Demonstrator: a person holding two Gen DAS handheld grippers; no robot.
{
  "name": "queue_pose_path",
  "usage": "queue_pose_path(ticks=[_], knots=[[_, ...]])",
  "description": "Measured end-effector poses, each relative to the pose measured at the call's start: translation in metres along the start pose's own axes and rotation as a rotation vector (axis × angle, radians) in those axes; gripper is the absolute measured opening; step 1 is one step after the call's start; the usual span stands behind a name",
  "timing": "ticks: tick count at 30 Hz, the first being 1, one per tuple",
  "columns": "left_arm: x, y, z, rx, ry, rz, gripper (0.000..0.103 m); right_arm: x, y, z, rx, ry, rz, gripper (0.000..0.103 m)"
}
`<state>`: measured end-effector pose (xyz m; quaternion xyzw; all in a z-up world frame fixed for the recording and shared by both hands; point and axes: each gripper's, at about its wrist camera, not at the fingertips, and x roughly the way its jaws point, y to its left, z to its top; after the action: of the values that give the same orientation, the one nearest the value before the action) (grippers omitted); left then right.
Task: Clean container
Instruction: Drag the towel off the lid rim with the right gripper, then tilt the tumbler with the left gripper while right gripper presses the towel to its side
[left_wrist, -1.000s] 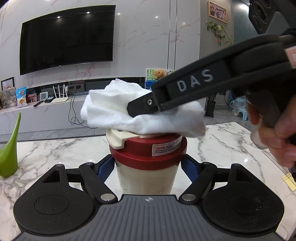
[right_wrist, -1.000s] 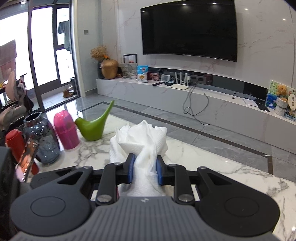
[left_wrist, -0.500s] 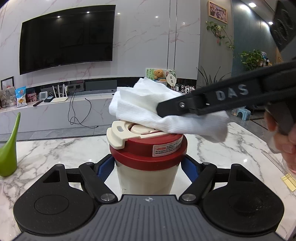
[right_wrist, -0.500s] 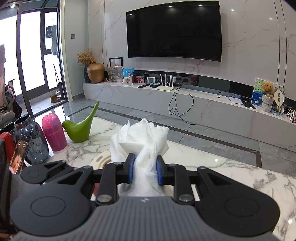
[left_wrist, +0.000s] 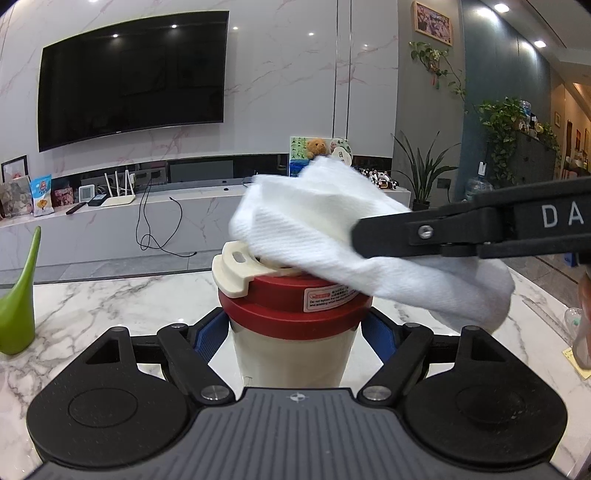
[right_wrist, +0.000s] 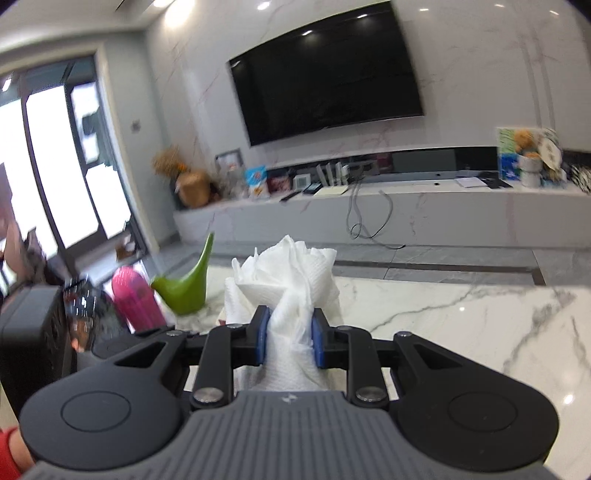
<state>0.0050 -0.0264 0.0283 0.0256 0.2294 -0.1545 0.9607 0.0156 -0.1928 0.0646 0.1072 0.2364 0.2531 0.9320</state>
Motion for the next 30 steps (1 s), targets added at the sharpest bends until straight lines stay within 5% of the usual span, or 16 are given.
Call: queue_pose_path(ticks=[8, 30], knots=[[0.000, 0.002, -0.001, -0.005, -0.005, 0.002, 0.078, 0.003, -0.016, -0.011, 0.110, -0.076, -0.027, 0.026], [-0.006, 0.008, -0.001, -0.023, -0.013, 0.004, 0.079, 0.015, -0.042, -0.027, 0.298, -0.018, -0.043, 0.026]])
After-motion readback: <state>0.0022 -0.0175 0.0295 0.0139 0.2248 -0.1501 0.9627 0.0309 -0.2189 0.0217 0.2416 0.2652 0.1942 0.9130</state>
